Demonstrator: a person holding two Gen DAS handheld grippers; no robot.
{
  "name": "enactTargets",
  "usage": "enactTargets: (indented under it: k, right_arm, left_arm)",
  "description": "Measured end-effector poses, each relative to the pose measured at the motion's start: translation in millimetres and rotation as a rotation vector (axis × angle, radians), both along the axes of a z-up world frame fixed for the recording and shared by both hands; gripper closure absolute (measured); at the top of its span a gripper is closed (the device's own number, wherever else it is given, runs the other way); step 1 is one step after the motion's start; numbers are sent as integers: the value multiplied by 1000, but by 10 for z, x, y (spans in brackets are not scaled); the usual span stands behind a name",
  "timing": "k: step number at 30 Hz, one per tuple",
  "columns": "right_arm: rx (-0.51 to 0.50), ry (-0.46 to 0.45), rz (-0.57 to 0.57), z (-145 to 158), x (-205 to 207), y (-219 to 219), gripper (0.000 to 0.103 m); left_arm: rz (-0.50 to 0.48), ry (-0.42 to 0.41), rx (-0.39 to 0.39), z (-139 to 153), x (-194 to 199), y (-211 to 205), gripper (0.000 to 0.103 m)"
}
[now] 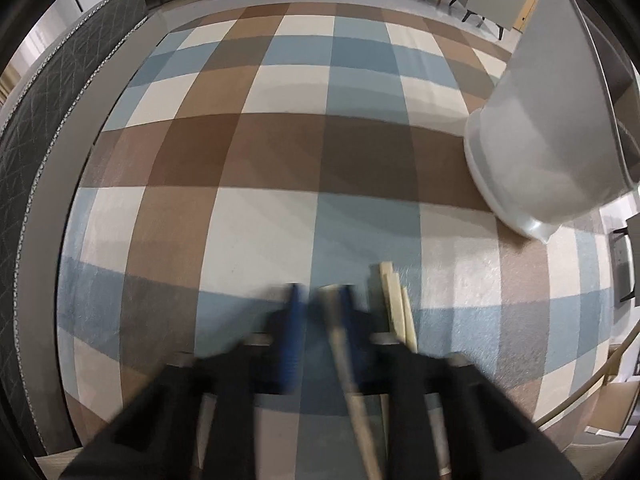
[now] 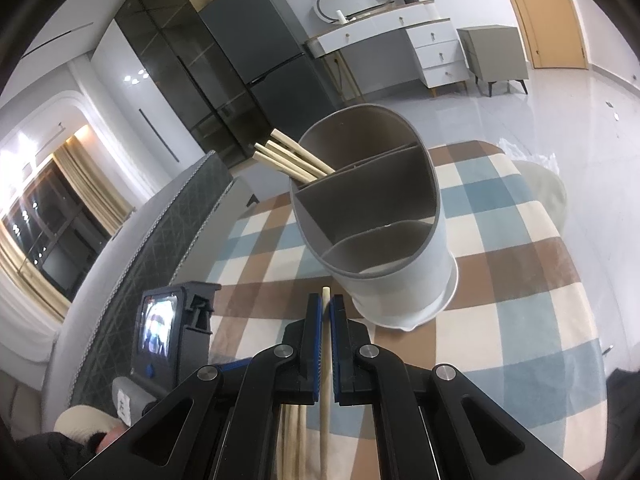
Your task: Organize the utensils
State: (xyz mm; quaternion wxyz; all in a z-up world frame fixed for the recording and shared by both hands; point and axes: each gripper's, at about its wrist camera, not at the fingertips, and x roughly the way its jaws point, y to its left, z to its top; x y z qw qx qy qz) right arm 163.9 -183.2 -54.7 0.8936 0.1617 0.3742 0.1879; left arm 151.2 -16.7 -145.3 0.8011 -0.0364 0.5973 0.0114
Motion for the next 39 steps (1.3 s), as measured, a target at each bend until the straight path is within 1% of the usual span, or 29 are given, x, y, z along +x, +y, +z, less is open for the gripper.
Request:
enactTargets:
  k: [2, 6, 10, 12, 15, 16, 19, 21, 24, 30, 33, 39]
  right_arm:
    - [-3, -5, -1, 10, -7, 1, 100]
    - [-23, -25, 2, 36, -55, 8, 100]
    - [-51, -58, 10, 90, -140, 48, 100]
    - [-73, -81, 20, 128, -201, 87, 100]
    - [-91, -112, 24, 181, -295, 128, 100]
    - [-92, -117, 22, 189, -314, 131, 100]
    - [-97, -129, 10, 209, -407, 140, 100]
    - [-102, -140, 2, 226, -487, 151, 100]
    - [-114, -166, -7, 282, -590, 174, 100]
    - [-128, -208, -20, 418, -710, 216, 100]
    - [-144, -230, -21, 500, -774, 229, 100]
    - [-158, -255, -37, 635, -866, 204, 100]
  left_arm:
    - [27, -7, -66, -4, 9, 70, 101]
    - [46, -40, -113, 60, -59, 101, 101]
    - [39, -143, -118, 339, -215, 133, 101]
    - [41, -200, -149, 491, -310, 158, 101]
    - [30, -272, -168, 677, -397, 214, 101]
    - [26, -310, -164, 773, -479, 220, 101]
    - [17, -367, -173, 872, -501, 267, 101]
    - [9, -382, -169, 947, -573, 267, 101]
    - [-6, -389, -168, 985, -672, 243, 101]
    - [-37, -387, -143, 1072, -857, 165, 102]
    - [-66, -403, -120, 1173, -919, 102, 102]
    - [-106, -431, -129, 1372, -1004, 24, 102]
